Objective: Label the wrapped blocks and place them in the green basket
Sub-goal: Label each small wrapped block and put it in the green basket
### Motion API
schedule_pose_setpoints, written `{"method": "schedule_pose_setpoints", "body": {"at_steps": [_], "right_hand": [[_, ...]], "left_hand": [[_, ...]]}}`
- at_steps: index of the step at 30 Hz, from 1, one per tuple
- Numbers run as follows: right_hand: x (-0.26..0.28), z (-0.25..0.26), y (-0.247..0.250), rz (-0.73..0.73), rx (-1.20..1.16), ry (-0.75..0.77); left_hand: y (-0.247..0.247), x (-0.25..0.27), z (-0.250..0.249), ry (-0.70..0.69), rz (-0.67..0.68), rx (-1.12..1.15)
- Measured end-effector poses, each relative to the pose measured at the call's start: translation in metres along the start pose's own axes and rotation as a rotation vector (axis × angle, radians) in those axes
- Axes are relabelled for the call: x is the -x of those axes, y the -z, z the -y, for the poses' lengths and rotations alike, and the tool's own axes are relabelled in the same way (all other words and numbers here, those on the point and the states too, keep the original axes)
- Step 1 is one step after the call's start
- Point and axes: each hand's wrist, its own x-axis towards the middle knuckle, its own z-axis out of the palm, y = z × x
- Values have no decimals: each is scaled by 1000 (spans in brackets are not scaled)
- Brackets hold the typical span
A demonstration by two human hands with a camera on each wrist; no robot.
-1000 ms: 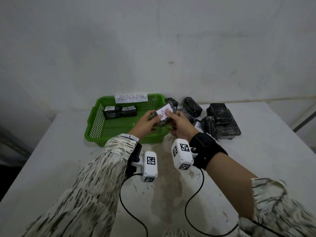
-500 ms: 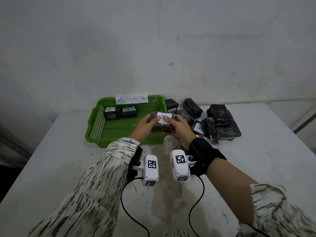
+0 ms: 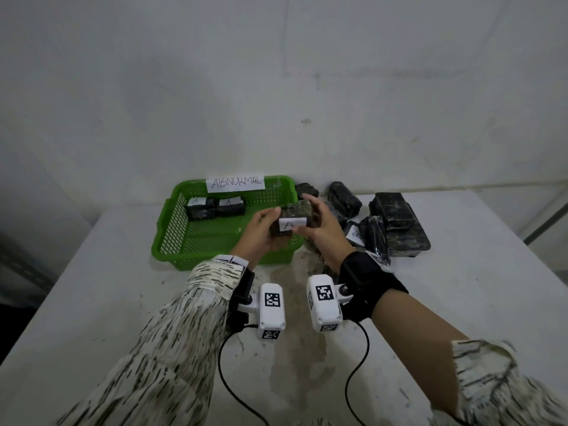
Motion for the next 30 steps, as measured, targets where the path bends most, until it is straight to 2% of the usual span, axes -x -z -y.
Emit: {"method": "schedule_pose_setpoints", "body": {"at_steps": [3, 7, 10, 14, 19, 24, 30], "right_hand": [[7, 3, 4, 63, -52, -14], [10, 1, 8, 120, -319, -296], [6, 2, 5, 121, -338, -396], [6, 6, 1, 28, -289, -295], [3, 4, 2, -59, -288, -230], [5, 5, 0, -17, -235, -196], [7, 6, 0, -8, -214, -170]], "left_hand": [[4, -1, 0, -57, -27, 84], [9, 1, 0, -168, 19, -1], [11, 3, 2, -217, 98, -95], [8, 2, 2, -218, 81, -104], [7, 0, 2, -84, 179, -91], [3, 0, 1, -57, 45, -56], [5, 1, 2, -104, 70, -63]]}}
